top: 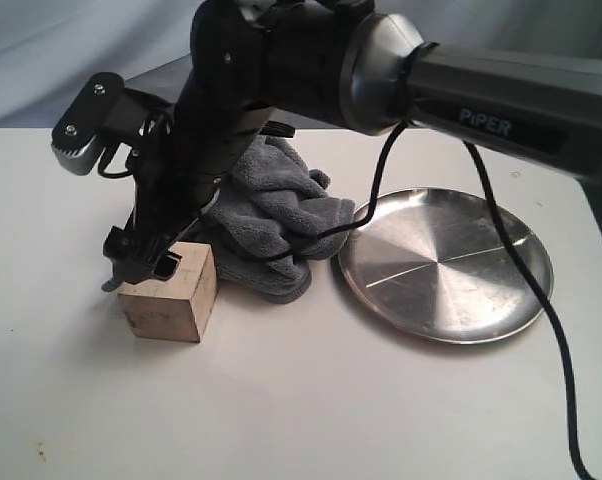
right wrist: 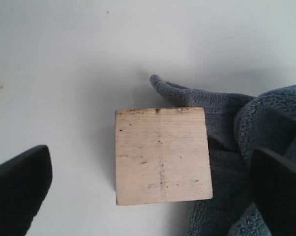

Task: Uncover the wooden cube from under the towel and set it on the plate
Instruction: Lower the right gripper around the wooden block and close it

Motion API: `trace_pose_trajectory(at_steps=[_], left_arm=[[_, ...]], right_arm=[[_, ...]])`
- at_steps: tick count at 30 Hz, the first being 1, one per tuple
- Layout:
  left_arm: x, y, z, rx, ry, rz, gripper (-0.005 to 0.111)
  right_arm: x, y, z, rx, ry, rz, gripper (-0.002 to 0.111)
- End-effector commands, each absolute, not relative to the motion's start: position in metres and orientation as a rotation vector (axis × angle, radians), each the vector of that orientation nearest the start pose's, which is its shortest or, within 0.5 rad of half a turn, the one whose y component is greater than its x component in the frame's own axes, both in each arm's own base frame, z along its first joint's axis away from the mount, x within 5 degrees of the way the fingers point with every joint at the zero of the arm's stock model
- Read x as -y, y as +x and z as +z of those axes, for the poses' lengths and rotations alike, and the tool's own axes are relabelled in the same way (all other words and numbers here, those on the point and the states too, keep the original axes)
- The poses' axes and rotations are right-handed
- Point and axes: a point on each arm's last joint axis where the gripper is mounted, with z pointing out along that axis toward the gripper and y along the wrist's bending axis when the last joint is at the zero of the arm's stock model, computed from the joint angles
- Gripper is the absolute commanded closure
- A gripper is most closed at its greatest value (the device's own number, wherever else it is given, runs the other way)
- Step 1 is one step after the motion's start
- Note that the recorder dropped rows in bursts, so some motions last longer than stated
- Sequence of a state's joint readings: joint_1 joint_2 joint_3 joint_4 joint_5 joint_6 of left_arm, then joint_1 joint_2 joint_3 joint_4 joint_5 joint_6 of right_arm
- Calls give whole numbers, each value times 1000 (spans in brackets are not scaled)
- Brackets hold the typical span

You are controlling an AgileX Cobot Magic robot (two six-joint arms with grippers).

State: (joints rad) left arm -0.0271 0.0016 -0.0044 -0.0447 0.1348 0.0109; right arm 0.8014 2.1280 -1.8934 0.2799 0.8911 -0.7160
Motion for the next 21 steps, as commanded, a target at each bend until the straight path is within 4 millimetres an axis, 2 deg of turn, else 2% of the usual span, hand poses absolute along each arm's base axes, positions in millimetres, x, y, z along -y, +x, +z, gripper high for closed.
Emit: trace_pose_trajectory(at_steps=[1, 11, 16, 21], left_arm=[[2, 56, 201, -1616, -2, -54, 105], [2, 56, 201, -1616, -2, -54, 105], [2, 56, 201, -1616, -2, -54, 105], [2, 56, 201, -1616, -2, -54, 105]], right_arm=[[-348, 335, 252, -2021, -1576, 470, 8], [-348, 348, 235, -1989, -1586, 458, 8], [-351, 351, 211, -2007, -1647, 452, 3], [-351, 351, 207, -1994, -1672, 445, 3]])
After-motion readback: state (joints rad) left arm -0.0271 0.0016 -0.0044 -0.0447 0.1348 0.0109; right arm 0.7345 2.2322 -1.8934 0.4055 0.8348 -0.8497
